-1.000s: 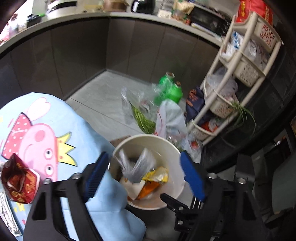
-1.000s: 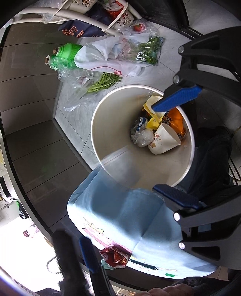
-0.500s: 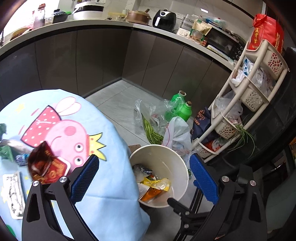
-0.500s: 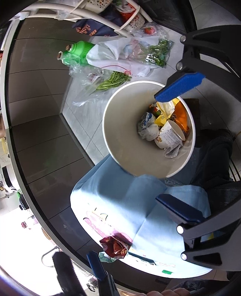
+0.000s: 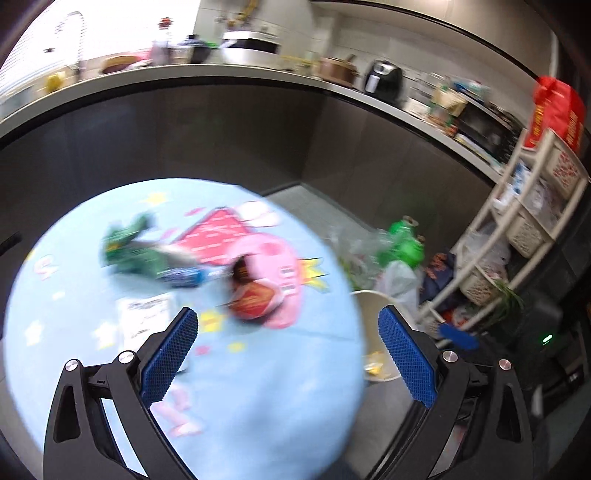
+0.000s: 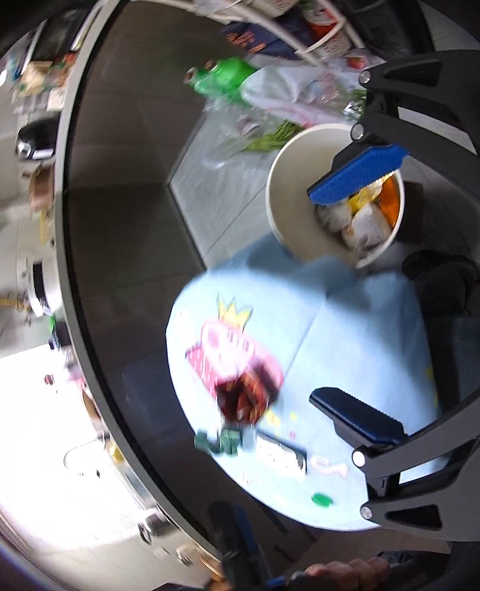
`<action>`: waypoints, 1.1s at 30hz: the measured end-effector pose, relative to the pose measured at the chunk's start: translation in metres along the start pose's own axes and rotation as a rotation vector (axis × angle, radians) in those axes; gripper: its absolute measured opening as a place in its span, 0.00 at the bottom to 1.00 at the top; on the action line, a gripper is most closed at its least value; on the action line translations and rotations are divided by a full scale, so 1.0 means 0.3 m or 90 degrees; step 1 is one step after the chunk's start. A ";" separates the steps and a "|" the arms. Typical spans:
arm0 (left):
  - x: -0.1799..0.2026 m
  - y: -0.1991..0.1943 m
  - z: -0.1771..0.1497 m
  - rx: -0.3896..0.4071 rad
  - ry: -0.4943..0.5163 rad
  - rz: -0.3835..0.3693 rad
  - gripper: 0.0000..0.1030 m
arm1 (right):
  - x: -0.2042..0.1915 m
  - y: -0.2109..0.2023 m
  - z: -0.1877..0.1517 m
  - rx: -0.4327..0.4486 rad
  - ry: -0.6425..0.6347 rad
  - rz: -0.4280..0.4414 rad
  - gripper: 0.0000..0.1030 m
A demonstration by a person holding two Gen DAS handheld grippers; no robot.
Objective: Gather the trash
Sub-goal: 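Move both open tools back over the table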
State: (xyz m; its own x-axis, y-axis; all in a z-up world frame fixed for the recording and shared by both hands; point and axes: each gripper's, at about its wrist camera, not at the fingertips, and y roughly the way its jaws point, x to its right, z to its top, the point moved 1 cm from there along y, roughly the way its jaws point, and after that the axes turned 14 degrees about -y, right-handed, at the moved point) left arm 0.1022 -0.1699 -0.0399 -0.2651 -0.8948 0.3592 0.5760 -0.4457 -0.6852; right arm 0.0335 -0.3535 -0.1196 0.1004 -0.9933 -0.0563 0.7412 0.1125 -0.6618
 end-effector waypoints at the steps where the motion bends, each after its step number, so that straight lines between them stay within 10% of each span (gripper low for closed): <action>1: -0.052 -0.025 -0.007 0.005 -0.009 0.021 0.92 | -0.031 0.000 0.017 0.001 -0.012 0.012 0.97; 19: -0.589 -0.214 -0.141 0.009 -0.127 0.117 0.88 | -0.561 0.241 0.176 -0.070 -0.125 0.184 0.94; 33: -0.761 -0.218 -0.184 -0.008 -0.160 0.106 0.80 | -0.794 0.563 0.221 -0.164 -0.170 0.108 0.89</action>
State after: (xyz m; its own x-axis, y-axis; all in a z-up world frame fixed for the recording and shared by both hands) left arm 0.0825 0.0622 -0.1121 0.0335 -0.9219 0.3860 0.5859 -0.2948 -0.7549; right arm 0.1787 -0.0962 -0.1683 0.4013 -0.9159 -0.0068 0.5121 0.2305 -0.8274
